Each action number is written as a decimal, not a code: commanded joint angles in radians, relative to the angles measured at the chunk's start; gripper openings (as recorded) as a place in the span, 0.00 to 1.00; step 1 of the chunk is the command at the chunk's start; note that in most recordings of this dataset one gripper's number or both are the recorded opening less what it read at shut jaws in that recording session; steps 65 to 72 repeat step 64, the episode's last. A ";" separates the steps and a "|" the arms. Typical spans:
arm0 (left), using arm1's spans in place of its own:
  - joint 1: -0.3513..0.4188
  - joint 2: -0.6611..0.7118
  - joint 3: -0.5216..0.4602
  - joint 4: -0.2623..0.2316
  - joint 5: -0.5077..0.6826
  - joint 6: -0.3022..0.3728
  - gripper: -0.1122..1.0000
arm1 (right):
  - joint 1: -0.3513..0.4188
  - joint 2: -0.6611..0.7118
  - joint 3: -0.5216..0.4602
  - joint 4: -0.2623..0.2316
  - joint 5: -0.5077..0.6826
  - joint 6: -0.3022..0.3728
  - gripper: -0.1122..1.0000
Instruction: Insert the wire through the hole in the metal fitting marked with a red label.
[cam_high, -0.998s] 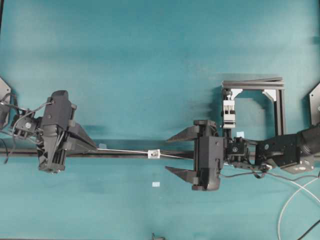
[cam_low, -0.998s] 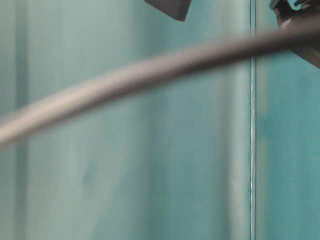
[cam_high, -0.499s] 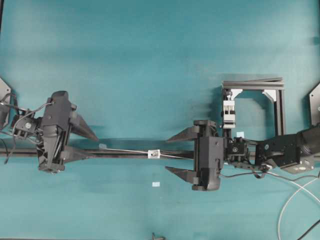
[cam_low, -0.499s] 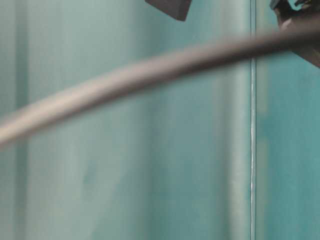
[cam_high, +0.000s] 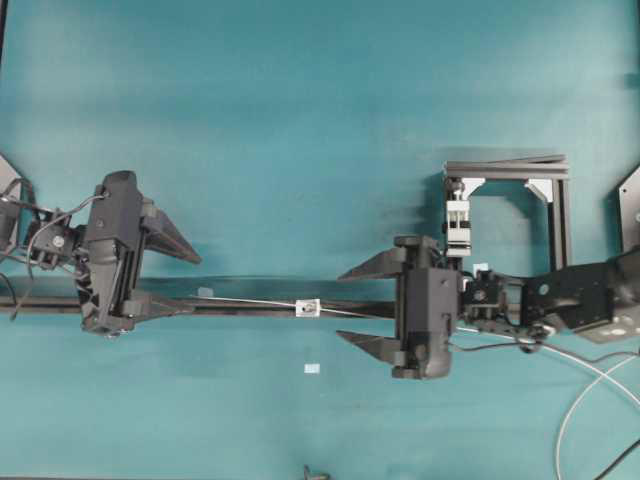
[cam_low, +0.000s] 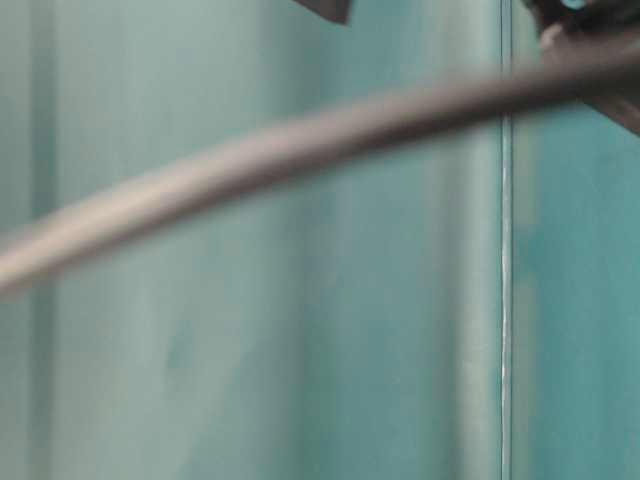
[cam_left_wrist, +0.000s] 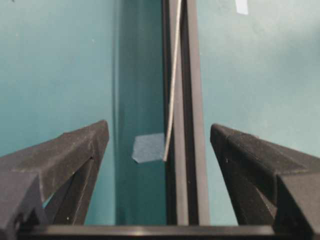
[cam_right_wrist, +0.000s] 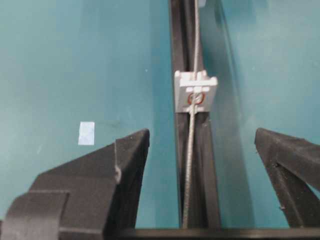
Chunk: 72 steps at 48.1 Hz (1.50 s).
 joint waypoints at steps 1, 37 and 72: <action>0.014 -0.025 -0.015 0.006 -0.009 0.018 0.86 | 0.002 -0.058 0.008 -0.003 -0.009 -0.002 0.93; 0.141 -0.193 0.020 0.006 -0.012 0.143 0.86 | -0.072 -0.314 0.195 -0.002 -0.057 -0.127 0.93; 0.247 -0.285 0.032 0.008 -0.011 0.147 0.86 | -0.181 -0.525 0.321 -0.003 -0.064 -0.169 0.93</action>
